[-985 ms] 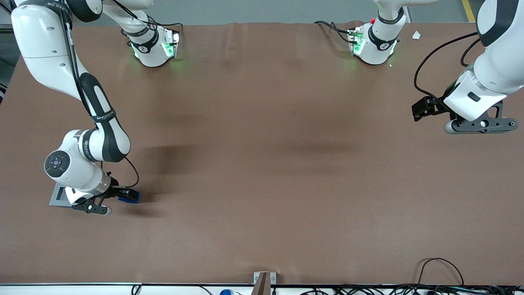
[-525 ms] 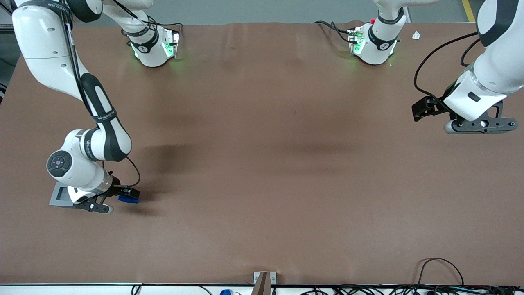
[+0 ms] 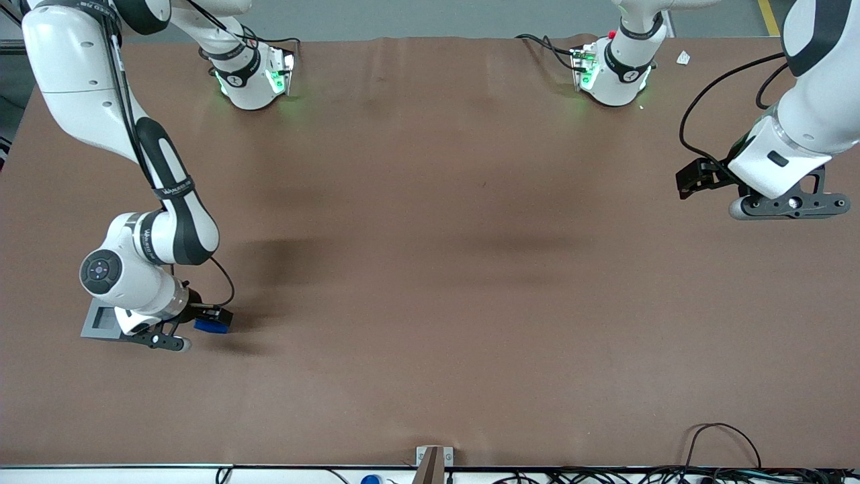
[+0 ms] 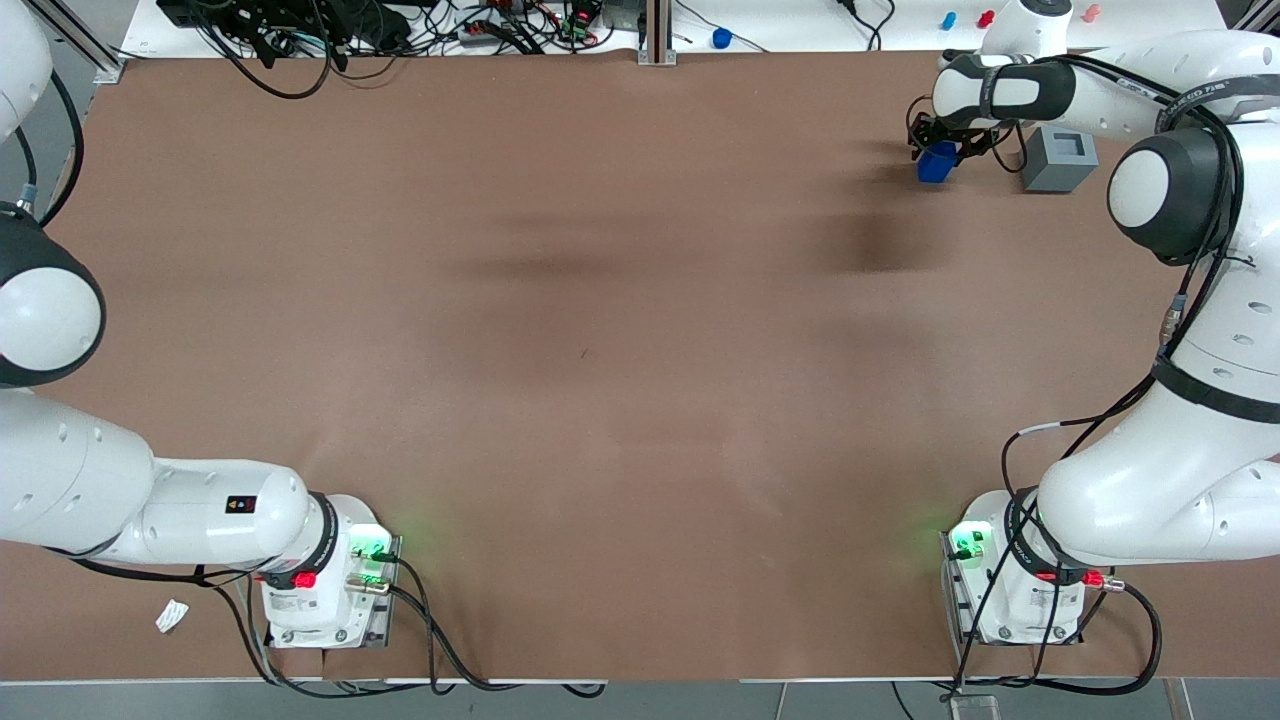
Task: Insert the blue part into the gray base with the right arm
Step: 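Close the right gripper on the blue block and lift it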
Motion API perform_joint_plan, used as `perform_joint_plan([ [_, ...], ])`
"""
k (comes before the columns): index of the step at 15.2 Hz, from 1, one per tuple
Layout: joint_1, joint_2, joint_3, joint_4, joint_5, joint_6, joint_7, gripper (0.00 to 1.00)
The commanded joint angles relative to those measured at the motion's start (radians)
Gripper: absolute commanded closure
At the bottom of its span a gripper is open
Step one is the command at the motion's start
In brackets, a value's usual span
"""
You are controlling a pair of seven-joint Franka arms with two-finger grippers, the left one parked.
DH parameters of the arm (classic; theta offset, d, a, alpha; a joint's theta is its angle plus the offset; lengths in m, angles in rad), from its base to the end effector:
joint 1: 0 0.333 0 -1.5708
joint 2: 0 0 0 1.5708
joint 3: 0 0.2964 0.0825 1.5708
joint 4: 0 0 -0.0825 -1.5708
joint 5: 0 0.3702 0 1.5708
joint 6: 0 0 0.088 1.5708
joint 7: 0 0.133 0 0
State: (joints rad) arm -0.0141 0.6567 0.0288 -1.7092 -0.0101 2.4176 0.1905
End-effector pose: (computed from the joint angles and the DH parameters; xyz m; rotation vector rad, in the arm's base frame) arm 0.6592 0.0082 0.1827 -3.1128 0.2728 -0.0791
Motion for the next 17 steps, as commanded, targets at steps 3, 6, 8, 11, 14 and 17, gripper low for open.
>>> perform_joint_plan([
  [3,0.0,-0.026,-0.003,-0.013,-0.047,-0.017,0.014,0.34],
  [6,-0.007,-0.025,-0.003,-0.004,-0.047,-0.018,0.013,0.51],
  [8,-0.007,-0.026,-0.003,-0.003,-0.045,-0.021,0.02,0.71],
  [11,-0.004,-0.026,-0.003,0.019,-0.045,-0.066,0.023,1.0],
  [14,-0.006,-0.031,-0.003,0.121,-0.039,-0.229,0.021,1.0],
  [17,-0.05,-0.078,-0.003,0.161,-0.044,-0.353,0.001,1.0],
])
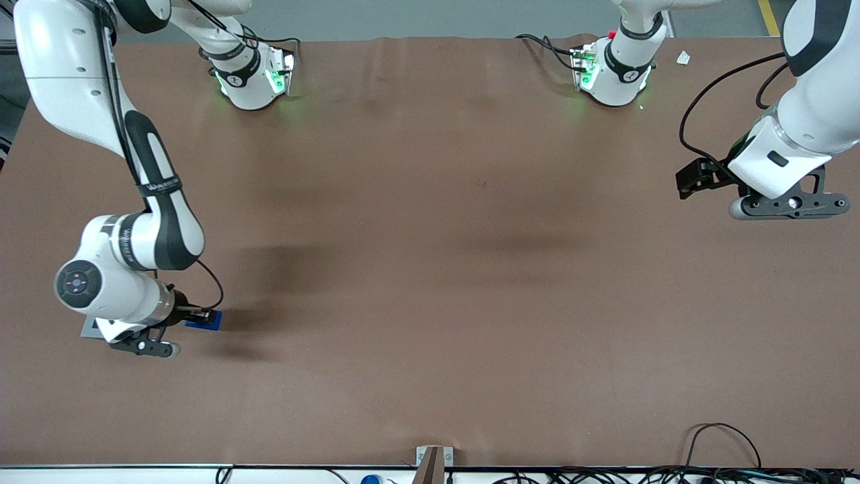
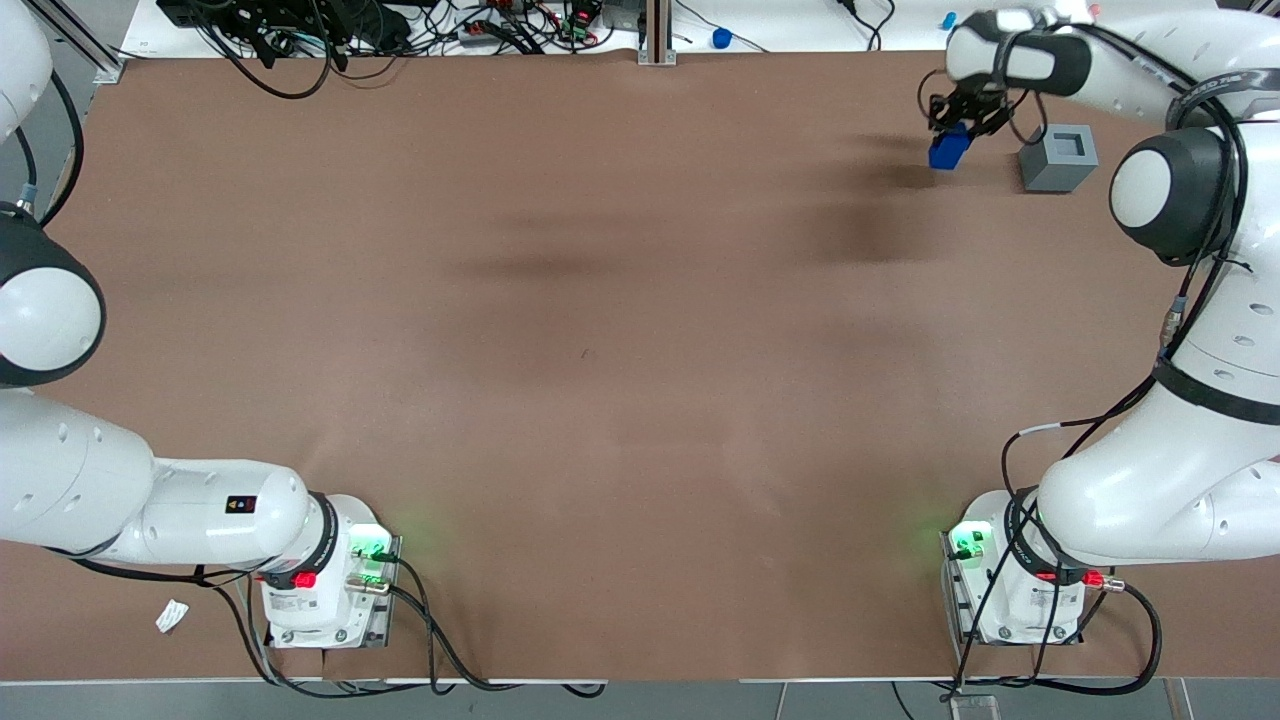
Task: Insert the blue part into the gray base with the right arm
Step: 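Carry the blue block over the gray base's square opening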
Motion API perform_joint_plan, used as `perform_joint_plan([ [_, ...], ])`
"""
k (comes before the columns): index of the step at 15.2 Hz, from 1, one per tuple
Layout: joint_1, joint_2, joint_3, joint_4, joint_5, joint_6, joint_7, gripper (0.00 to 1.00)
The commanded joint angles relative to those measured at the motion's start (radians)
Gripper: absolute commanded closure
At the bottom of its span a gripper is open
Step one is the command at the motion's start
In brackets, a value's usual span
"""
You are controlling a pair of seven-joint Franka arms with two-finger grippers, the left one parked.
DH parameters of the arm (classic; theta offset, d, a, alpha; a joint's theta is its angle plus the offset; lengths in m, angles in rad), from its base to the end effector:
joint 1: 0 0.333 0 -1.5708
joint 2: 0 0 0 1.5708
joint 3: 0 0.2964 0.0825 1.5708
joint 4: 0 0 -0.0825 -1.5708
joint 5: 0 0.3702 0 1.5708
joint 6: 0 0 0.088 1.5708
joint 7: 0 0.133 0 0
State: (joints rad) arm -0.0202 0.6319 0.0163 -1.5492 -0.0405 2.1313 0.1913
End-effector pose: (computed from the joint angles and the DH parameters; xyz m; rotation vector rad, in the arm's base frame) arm 0.6736 -0.0065 0.2417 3.1001 -0.2731 -0.0734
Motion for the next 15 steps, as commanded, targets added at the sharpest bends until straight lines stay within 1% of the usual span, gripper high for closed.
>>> perform_joint_plan([
  [1,-0.056,-0.063,0.008,0.001,-0.015,-0.07,-0.044,1.0],
  [7,-0.213,-0.064,0.01,0.001,-0.001,-0.071,-0.283,1.0],
  [9,-0.24,-0.063,0.011,0.001,0.001,-0.071,-0.311,1.0],
  [11,-0.254,-0.063,0.01,0.001,-0.008,-0.07,-0.323,1.0],
  [15,-0.28,-0.058,0.01,0.003,-0.005,-0.042,-0.383,1.0],
])
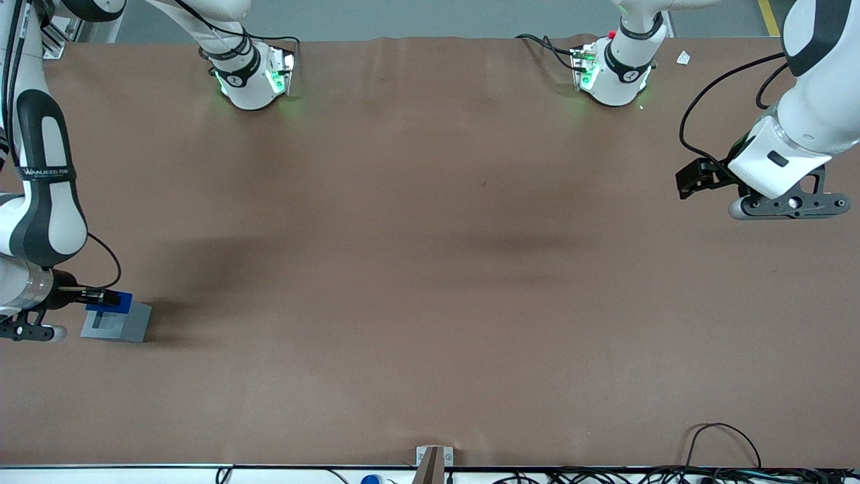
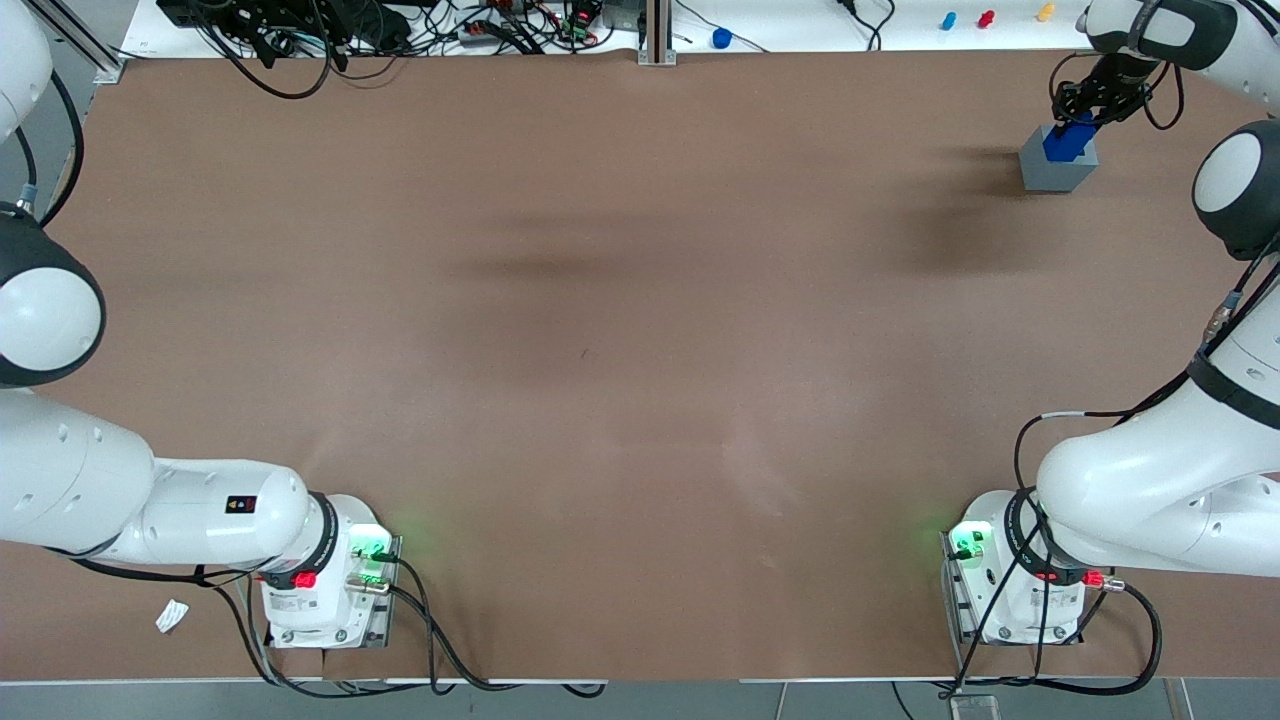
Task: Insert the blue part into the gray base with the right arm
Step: 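Carry the blue block over the gray base's square opening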
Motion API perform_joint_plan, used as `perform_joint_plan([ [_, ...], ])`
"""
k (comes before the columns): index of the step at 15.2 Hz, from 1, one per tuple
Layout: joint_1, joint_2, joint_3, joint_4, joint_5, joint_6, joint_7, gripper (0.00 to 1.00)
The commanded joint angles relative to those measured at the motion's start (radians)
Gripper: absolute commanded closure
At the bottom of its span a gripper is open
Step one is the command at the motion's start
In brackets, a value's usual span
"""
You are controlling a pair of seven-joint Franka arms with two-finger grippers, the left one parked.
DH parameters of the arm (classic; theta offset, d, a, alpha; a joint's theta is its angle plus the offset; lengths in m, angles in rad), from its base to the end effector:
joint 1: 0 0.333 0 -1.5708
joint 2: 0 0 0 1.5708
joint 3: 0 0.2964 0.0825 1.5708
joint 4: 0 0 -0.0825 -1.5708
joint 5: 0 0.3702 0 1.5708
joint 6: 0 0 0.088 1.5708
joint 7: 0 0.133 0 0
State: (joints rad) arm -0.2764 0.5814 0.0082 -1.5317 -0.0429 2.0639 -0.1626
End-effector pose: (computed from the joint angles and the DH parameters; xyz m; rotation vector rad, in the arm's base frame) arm 0.6477 -0.1820 0.2779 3.1161 -0.1335 -0.0858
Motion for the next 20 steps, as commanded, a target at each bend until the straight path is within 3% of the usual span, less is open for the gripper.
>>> perform_joint_plan([
  [1,-0.026,-0.008,0.018,-0.015,-0.005,0.036,-0.031,1.0],
  [20,-0.055,0.058,0.018,0.044,-0.003,0.09,-0.074,1.0],
])
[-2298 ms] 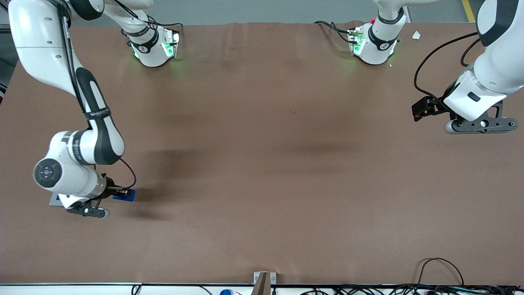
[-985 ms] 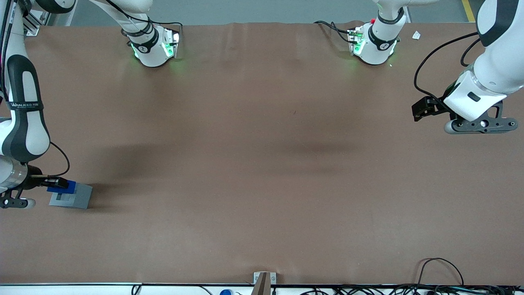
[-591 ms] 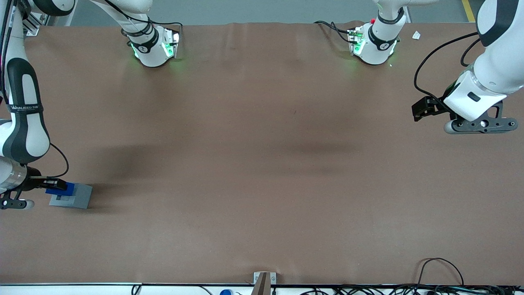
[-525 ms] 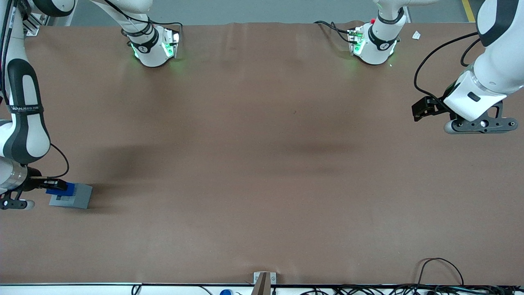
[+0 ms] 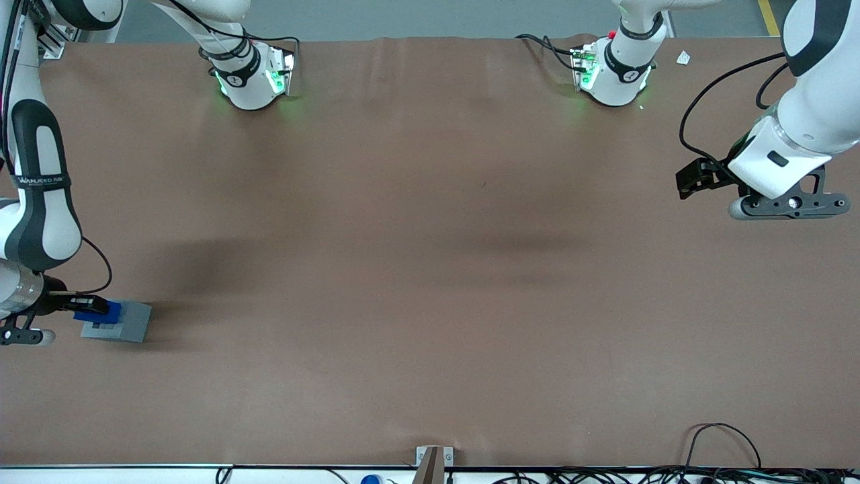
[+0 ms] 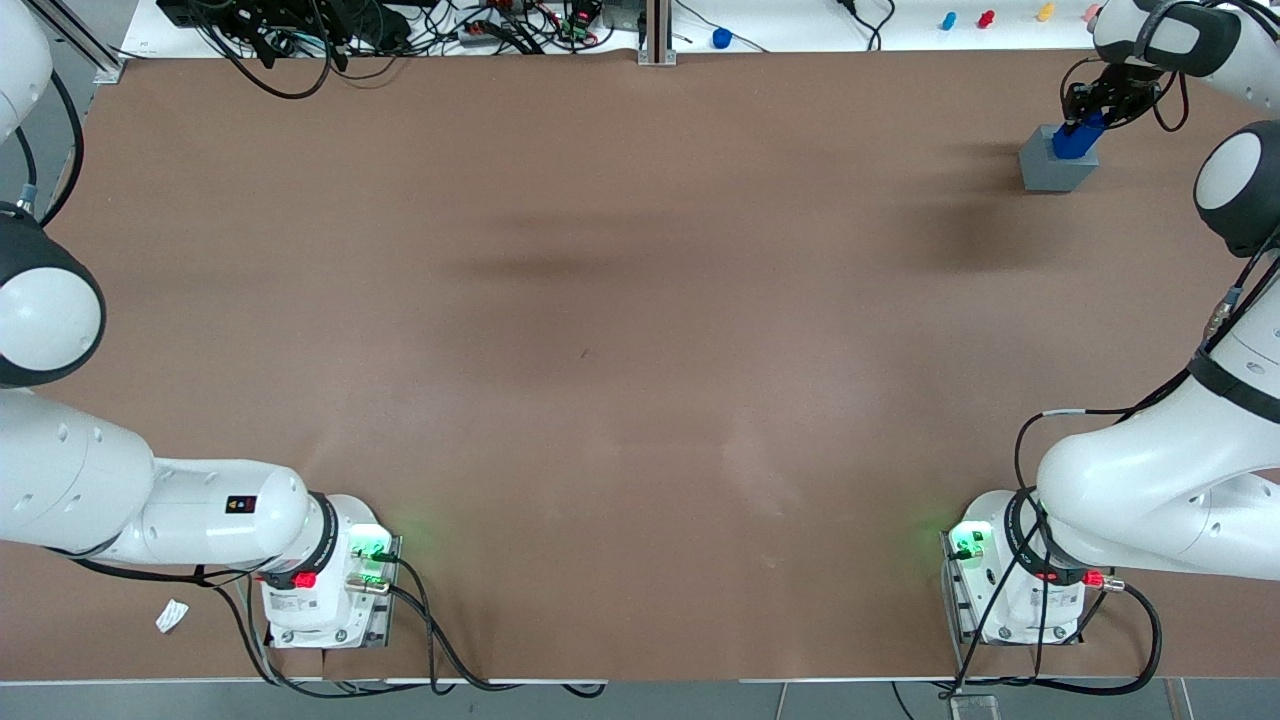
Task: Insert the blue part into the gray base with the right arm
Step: 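Lower the blue block into the gray base opening and open gripper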
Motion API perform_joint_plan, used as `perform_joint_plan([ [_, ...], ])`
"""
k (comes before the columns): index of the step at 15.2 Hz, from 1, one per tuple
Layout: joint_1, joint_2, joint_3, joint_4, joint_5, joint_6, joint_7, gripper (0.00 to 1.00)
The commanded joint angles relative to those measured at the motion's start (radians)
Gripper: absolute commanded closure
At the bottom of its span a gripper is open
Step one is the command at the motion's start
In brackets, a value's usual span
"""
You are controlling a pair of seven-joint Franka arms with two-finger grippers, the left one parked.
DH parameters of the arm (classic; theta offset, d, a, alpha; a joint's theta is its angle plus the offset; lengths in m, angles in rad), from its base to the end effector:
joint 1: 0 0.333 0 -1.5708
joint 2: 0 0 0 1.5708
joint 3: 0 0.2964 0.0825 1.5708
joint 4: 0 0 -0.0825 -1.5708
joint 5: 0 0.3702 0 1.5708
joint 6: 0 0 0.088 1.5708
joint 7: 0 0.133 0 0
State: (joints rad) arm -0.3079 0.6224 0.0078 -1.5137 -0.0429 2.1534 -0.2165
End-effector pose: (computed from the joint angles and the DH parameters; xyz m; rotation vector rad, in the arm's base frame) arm 0.6552 -0.2063 0.2657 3.1052 -0.0960 0.0136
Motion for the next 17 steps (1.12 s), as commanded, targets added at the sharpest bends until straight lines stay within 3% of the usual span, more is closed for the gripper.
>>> perform_joint_plan([
  [1,-0.023,0.017,0.018,0.026,-0.003,0.0,-0.02,1.0],
  [17,-0.031,0.051,0.023,0.059,0.003,0.002,-0.021,1.0],
])
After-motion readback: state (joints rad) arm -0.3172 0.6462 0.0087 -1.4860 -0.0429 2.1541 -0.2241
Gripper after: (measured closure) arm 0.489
